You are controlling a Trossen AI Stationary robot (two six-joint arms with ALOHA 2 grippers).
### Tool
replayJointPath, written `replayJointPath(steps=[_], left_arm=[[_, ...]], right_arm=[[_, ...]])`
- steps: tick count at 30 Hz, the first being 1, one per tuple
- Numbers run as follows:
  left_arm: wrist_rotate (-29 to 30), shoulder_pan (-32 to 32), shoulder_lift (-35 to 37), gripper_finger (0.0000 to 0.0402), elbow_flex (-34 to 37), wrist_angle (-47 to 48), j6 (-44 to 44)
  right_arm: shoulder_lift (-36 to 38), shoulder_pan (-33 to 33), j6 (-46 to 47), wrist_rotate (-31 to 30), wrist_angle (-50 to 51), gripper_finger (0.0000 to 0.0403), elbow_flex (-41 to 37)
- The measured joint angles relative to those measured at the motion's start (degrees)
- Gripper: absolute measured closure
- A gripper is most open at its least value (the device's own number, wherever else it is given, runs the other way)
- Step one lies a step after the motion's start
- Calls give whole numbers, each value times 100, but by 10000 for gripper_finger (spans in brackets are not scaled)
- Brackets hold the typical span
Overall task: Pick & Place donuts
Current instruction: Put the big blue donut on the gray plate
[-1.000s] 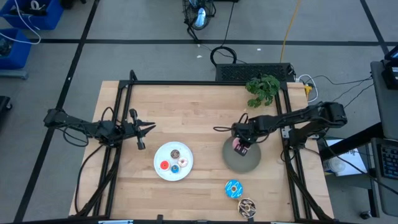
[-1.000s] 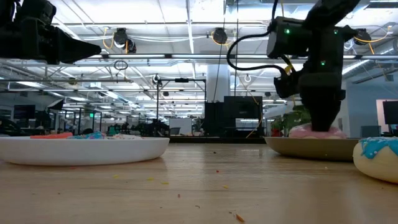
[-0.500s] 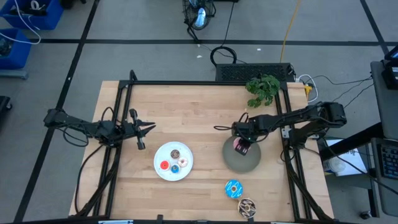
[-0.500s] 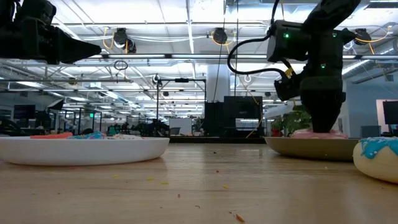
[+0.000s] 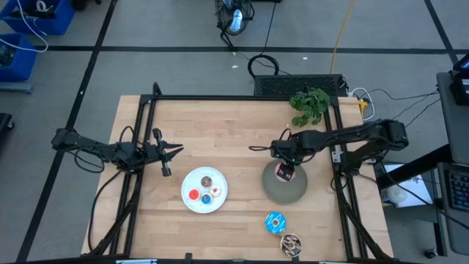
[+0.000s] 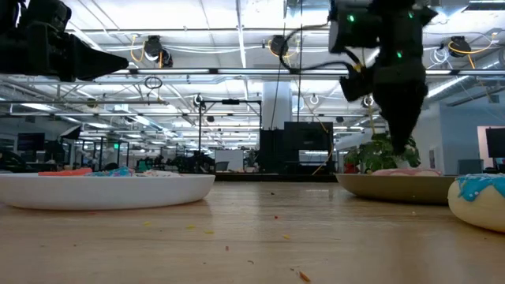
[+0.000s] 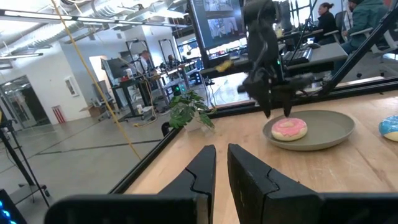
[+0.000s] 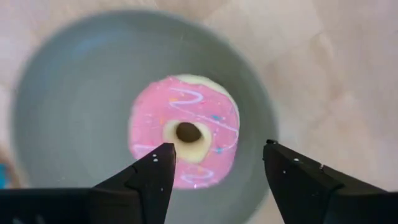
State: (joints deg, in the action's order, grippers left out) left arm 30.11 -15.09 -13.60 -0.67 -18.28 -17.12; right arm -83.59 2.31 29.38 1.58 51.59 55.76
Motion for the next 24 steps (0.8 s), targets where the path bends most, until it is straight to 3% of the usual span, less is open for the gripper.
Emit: replayJointPath(steps=[5, 12, 19, 24], left_arm=[[0, 0, 2, 353, 0, 0, -9], [0, 1, 1, 353, 0, 4, -10], [0, 0, 1, 353, 0, 2, -8], [0, 2, 0, 353, 0, 2, 0]], right_arm=[[0, -213, -28, 23, 767, 193, 944], [0, -1190, 560, 265, 977, 234, 1700], [-32, -2300, 1319, 58, 845, 332, 1901], [-504, -3029, 1489, 793, -73, 397, 1905]])
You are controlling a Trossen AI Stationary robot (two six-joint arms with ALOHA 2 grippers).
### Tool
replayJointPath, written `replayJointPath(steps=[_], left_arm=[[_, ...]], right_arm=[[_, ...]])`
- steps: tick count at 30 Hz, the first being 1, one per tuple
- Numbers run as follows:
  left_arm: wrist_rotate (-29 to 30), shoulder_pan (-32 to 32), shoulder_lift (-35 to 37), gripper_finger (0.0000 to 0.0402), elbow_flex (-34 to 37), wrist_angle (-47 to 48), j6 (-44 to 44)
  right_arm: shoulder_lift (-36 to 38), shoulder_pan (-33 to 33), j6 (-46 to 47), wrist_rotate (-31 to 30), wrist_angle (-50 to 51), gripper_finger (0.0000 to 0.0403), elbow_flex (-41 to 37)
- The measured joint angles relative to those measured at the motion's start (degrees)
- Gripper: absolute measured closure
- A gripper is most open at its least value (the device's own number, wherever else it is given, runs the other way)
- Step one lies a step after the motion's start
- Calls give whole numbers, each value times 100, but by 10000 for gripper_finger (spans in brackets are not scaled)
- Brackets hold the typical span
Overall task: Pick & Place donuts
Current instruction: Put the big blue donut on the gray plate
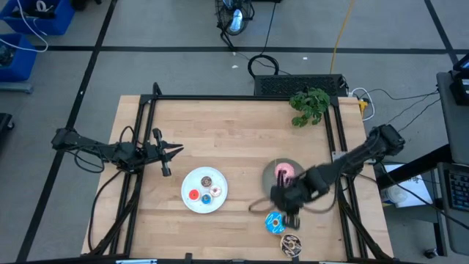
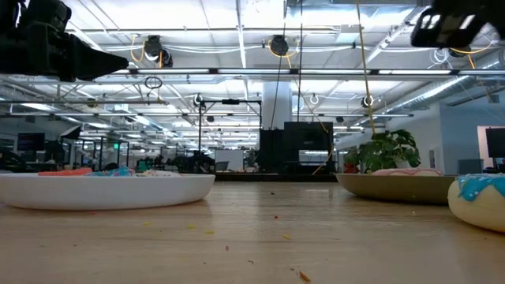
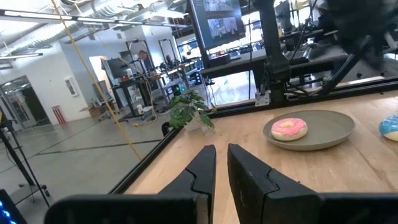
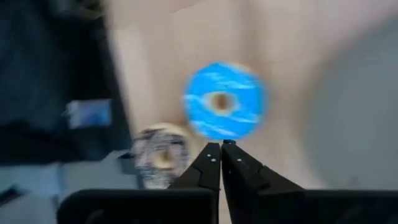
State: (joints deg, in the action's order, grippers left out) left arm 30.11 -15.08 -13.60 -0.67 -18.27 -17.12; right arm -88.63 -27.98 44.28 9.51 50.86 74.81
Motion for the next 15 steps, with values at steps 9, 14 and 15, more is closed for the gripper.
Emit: replayJointPath(steps=[9, 14, 15], left_arm=[[0, -1, 2, 353, 2, -2, 65], [0, -2, 0, 353, 2, 0, 120], [0, 0, 0, 353, 2, -1, 119]], right_arm=[[-1594, -402, -791, 118, 191, 401, 1074], [-1989, -315, -1549, 55, 187, 398, 1419], [-2000, -290, -1658, 78, 141, 396, 1419]])
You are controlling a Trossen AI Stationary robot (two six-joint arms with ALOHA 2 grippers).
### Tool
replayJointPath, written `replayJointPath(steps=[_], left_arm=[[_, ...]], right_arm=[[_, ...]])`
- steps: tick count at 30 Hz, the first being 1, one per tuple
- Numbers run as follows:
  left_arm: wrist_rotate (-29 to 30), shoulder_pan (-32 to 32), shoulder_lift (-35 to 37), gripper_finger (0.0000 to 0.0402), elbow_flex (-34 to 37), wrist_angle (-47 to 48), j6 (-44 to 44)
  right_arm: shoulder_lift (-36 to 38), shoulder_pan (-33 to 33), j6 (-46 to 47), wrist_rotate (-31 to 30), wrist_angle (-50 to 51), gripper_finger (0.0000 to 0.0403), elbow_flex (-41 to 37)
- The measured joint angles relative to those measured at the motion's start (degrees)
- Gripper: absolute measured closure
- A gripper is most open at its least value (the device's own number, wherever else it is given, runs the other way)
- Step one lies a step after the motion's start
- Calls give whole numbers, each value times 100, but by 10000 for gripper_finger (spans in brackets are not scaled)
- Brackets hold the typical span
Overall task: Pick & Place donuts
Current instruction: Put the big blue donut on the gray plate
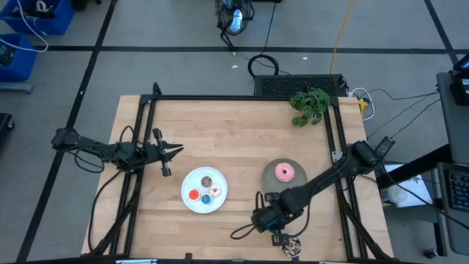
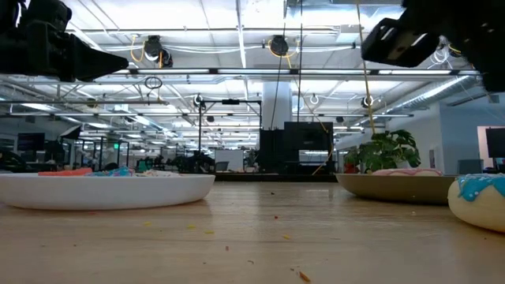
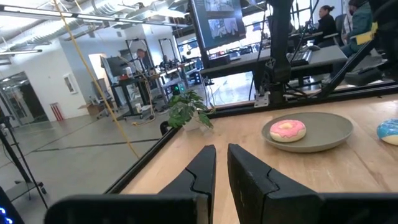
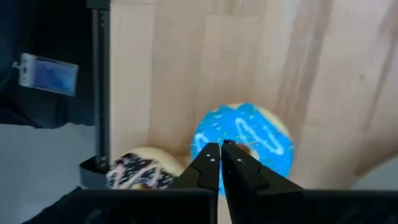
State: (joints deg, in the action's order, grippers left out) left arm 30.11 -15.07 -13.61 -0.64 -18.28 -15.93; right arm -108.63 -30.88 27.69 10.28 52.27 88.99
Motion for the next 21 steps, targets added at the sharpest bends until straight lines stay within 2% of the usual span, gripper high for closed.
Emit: replayJointPath(steps=[7, 13, 17, 21], left_arm=[[0, -2, 2, 353, 0, 13, -5], [1, 0, 0, 353, 0, 17, -50], [0, -2, 0, 353, 0, 17, -46], [0, 0, 2, 353, 0, 17, -46]], right_arm=[[-7, 13, -723, -16, -26, 347, 0], [-1, -111, -1082, -830, -58, 265, -50], [-3, -195, -1344, -1145, -73, 211, -174], [-3, -234, -1285, -1296, -97, 177, -390]])
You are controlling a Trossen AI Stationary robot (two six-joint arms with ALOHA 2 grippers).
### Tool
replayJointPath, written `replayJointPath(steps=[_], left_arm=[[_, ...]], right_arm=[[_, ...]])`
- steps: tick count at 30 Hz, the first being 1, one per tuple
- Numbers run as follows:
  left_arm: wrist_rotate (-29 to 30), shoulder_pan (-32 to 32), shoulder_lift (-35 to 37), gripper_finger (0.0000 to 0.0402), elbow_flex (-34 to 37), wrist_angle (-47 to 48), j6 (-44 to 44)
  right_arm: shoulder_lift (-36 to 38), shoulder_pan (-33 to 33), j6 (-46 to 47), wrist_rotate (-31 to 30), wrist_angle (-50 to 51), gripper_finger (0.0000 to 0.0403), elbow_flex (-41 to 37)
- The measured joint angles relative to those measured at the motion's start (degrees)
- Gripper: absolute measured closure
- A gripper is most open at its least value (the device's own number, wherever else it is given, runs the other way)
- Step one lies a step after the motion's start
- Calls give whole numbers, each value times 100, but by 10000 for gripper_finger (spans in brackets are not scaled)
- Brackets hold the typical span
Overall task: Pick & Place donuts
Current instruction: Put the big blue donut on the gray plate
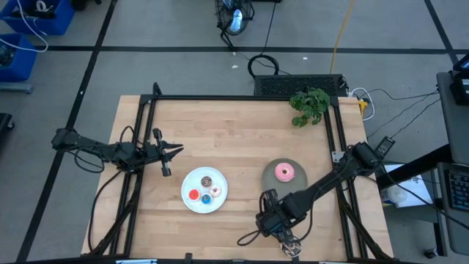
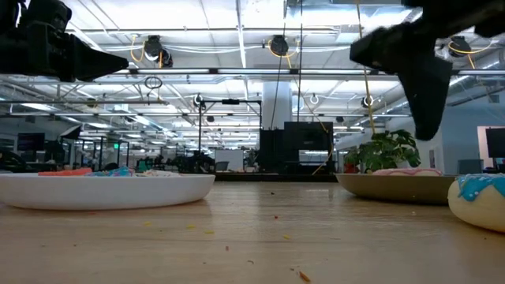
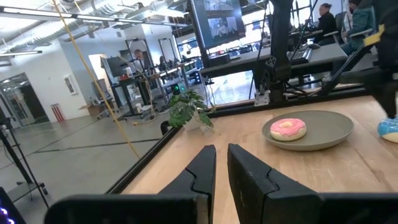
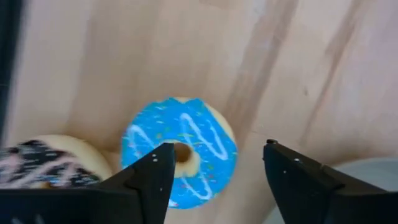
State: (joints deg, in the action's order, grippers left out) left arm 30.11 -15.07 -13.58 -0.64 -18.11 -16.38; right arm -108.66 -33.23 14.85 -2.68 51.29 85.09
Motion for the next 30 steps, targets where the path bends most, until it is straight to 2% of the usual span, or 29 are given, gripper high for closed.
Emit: replayJointPath(steps=[5, 19, 25, 30], left_arm=[[0, 0, -2, 353, 0, 0, 2], [0, 0, -2, 353, 0, 2, 13], [1, -2, -1, 353, 0, 0, 13], [0, 0, -1, 353, 0, 0, 13]], right_arm=[[0, -27, 31, 17, -398, 168, -364], [0, -27, 291, 139, -1167, 176, -1104], [21, -26, 290, 252, -1828, 178, -1516], [24, -25, 381, 267, -1906, 208, -1589]])
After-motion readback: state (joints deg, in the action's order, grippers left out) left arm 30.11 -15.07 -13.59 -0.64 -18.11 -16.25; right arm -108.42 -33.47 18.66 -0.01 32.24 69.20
